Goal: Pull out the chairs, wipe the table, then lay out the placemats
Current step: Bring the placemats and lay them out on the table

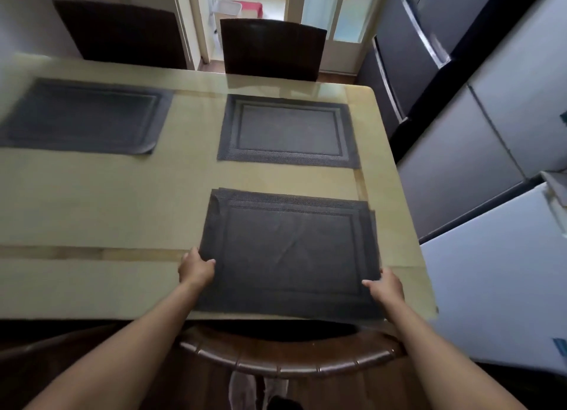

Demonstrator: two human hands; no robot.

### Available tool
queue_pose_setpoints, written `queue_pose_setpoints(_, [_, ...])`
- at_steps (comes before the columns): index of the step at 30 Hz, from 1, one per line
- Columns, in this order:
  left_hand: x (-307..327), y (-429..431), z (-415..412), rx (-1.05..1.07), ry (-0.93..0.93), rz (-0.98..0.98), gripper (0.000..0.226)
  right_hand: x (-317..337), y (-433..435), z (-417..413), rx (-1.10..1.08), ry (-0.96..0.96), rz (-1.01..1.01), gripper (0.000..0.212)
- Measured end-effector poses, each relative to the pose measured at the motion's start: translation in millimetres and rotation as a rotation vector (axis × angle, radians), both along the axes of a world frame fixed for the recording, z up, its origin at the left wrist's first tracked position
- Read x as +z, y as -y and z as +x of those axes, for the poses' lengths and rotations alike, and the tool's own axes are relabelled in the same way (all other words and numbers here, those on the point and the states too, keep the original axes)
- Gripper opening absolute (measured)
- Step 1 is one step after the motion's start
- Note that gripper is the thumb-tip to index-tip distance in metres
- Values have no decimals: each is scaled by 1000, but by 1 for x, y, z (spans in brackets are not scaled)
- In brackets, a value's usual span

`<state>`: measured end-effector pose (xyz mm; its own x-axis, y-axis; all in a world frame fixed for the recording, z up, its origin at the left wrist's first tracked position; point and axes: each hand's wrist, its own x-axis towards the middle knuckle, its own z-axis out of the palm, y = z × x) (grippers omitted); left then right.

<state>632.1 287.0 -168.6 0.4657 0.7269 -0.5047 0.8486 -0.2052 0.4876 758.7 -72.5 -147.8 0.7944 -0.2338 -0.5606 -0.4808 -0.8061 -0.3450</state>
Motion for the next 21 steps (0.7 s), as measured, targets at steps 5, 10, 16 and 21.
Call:
queue_pose_setpoints(5, [7,4,-3,169,-18,-40,50,-7,4,3,-103,-14,14,61])
queue_pose_setpoints(10, [6,-4,-6,291,54,-133,49,-45,22,17,-195,-26,59,44])
queue_pose_setpoints(16, [12,-5,-5,157,98,-36,31,2,3,8,20,120,-58,18])
queue_pose_setpoints(21, [16,12,-1,3,69,107,29,4,1,3,322,223,-232,34])
